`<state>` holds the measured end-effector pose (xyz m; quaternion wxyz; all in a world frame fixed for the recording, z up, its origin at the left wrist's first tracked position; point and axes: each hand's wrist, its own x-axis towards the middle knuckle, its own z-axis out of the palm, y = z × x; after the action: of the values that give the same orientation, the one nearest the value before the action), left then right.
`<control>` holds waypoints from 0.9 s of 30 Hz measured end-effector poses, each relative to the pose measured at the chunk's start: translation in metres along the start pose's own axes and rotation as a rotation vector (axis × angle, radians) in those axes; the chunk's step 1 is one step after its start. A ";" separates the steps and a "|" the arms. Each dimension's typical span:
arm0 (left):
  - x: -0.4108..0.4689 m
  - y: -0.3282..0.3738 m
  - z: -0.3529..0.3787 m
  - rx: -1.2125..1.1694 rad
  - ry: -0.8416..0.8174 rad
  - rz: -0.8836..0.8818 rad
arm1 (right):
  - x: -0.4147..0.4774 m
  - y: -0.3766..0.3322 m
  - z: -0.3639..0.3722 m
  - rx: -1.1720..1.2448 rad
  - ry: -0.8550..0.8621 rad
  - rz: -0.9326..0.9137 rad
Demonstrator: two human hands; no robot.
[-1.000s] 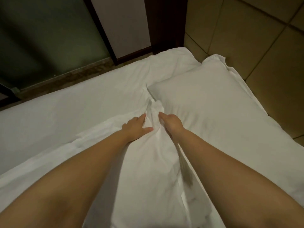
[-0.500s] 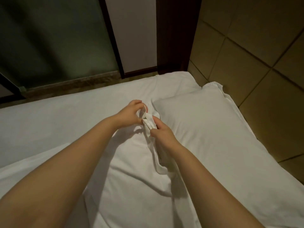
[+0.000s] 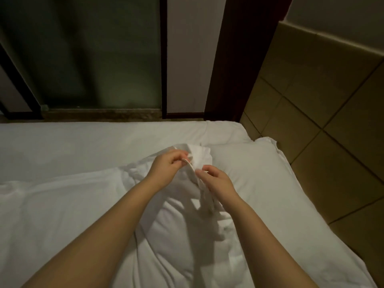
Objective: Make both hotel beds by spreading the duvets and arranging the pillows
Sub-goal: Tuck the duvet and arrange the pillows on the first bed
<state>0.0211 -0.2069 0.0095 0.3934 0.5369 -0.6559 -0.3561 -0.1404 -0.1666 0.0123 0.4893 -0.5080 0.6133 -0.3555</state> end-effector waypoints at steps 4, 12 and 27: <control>-0.022 -0.014 -0.006 0.067 -0.051 -0.064 | 0.005 -0.010 0.020 -0.377 0.196 -0.034; -0.065 -0.017 -0.023 0.013 0.050 0.005 | -0.017 -0.016 0.042 -0.317 0.286 -0.035; -0.105 -0.052 -0.042 -0.019 0.086 0.007 | -0.014 -0.011 0.090 -1.103 0.037 -0.277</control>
<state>0.0928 -0.1142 -0.0327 0.4275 0.5455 -0.6368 -0.3378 -0.0508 -0.1498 0.0019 0.0896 -0.7578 0.6442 -0.0525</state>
